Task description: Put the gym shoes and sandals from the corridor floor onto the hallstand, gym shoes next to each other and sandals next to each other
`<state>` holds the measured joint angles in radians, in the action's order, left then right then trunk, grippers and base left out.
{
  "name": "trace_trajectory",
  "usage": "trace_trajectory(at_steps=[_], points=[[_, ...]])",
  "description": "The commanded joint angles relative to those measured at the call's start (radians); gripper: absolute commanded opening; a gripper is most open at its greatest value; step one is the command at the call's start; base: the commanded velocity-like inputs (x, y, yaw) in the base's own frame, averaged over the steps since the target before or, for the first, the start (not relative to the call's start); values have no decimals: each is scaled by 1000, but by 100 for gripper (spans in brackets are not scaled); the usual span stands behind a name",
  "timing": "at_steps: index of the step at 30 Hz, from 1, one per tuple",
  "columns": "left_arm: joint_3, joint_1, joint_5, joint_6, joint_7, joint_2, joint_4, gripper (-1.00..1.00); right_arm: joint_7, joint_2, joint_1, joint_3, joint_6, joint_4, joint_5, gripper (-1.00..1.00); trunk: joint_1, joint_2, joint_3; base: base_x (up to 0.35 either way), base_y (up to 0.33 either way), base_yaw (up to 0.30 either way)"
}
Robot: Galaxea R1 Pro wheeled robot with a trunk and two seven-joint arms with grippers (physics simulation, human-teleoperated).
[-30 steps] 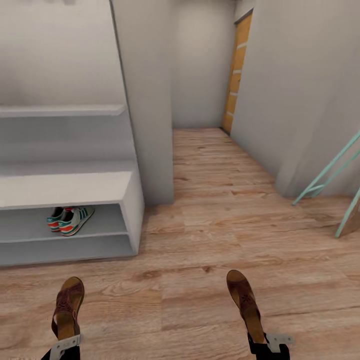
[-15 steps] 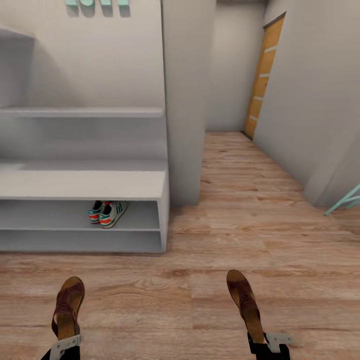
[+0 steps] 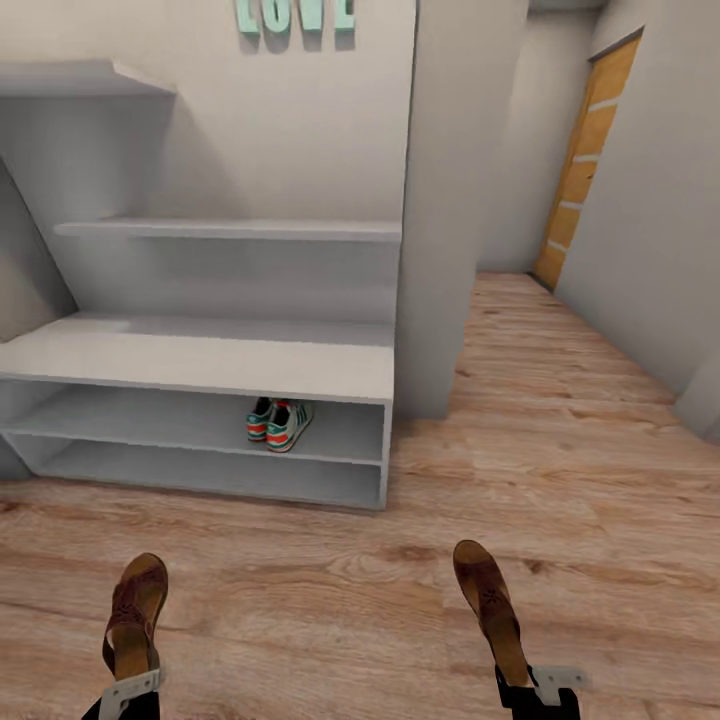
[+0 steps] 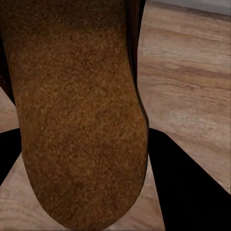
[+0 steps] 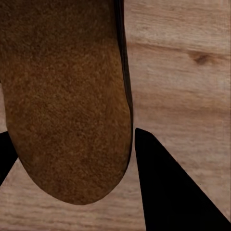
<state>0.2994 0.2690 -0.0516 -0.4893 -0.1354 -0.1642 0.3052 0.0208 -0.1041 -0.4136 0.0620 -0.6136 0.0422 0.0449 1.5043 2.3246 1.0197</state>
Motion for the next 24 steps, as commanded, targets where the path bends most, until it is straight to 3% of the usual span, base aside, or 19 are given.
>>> trace_trajectory(at_steps=[1,9,24], points=[[6,1,-4,-2,-9,0,-1,-100,4,0,-1,7,-3,-1,1,-100,0,0,0,0,308,201],[6,1,-4,-2,-9,0,-1,-100,4,0,-1,7,-3,-1,1,-100,0,0,-7,0,308,146],[6,1,-4,-2,-9,0,-1,-100,10,-6,-1,5,-3,-1,9,-100,0,0,-8,0,308,9]])
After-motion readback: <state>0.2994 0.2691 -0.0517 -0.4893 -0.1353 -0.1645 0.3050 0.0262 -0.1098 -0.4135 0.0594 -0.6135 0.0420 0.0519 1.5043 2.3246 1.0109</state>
